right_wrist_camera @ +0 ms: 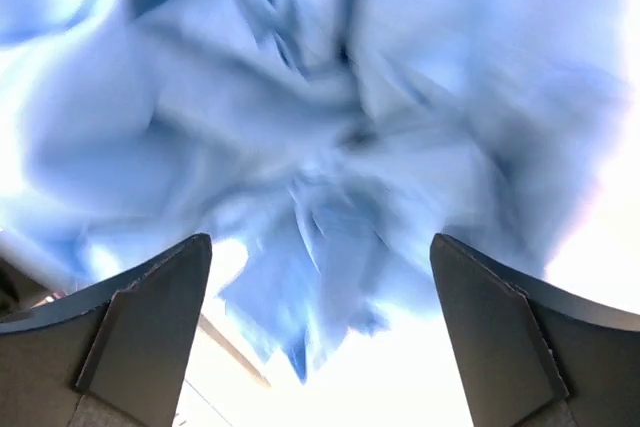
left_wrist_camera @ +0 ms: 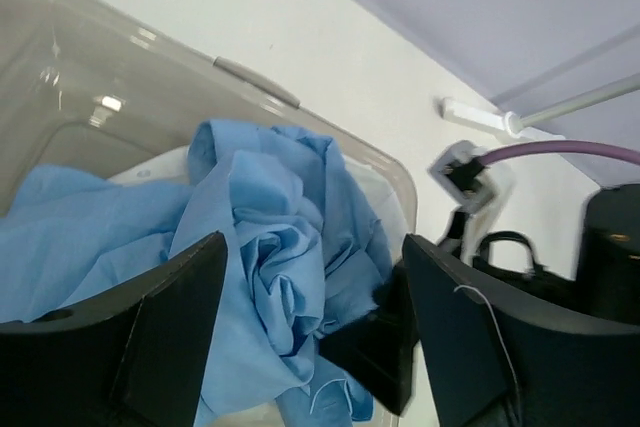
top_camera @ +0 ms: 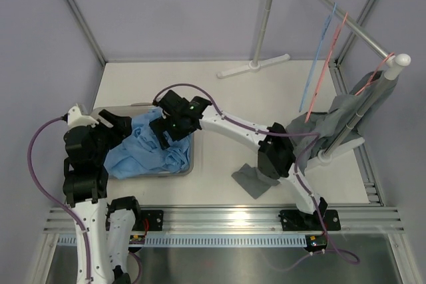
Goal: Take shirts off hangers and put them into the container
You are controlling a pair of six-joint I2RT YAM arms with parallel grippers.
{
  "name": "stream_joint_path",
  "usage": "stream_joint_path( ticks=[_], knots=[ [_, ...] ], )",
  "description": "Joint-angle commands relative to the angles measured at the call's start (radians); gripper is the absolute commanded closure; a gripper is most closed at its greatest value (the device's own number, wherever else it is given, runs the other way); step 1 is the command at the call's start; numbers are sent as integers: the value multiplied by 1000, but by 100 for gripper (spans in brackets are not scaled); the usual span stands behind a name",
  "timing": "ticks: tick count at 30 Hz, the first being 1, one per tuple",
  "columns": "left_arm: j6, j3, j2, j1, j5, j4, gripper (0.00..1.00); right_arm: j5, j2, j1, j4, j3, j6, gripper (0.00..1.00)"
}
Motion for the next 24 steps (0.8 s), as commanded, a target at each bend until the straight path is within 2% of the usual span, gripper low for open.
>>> stream_joint_path(
  ticks=[1,5,6,9,10,15,17,18,20,21,22,23,24],
  knots=[
    [94,105,-17,4,123,-3,25,185,-271,0,-23,-90,30,1],
    [97,133,-36,3,262,52,25,269,-449,45,15,-224,45,0],
    [102,143,-28,3,335,60,25,321,-477,58,12,-244,50,0],
    [120,209,25,0,421,69,26,416,-589,123,24,-351,71,0],
    [129,229,36,-8,452,62,26,435,-644,138,34,-434,97,0],
    [146,381,105,-40,492,48,27,492,-808,229,153,-736,189,1],
    [139,406,153,-110,482,71,27,487,-863,252,188,-868,238,1],
    [142,436,171,-153,419,71,27,471,-876,262,223,-908,251,1],
    [157,467,239,-381,286,69,27,464,-894,282,254,-1010,282,0],
    [188,484,268,-479,97,66,26,469,-893,298,271,-1037,294,0],
    [203,523,298,-684,11,60,25,466,-888,299,274,-1077,324,0],
    [232,547,373,-785,-79,59,25,461,-884,302,279,-1097,338,1],
    [246,577,415,-871,-233,56,24,457,-883,305,303,-1120,352,0]
  ],
)
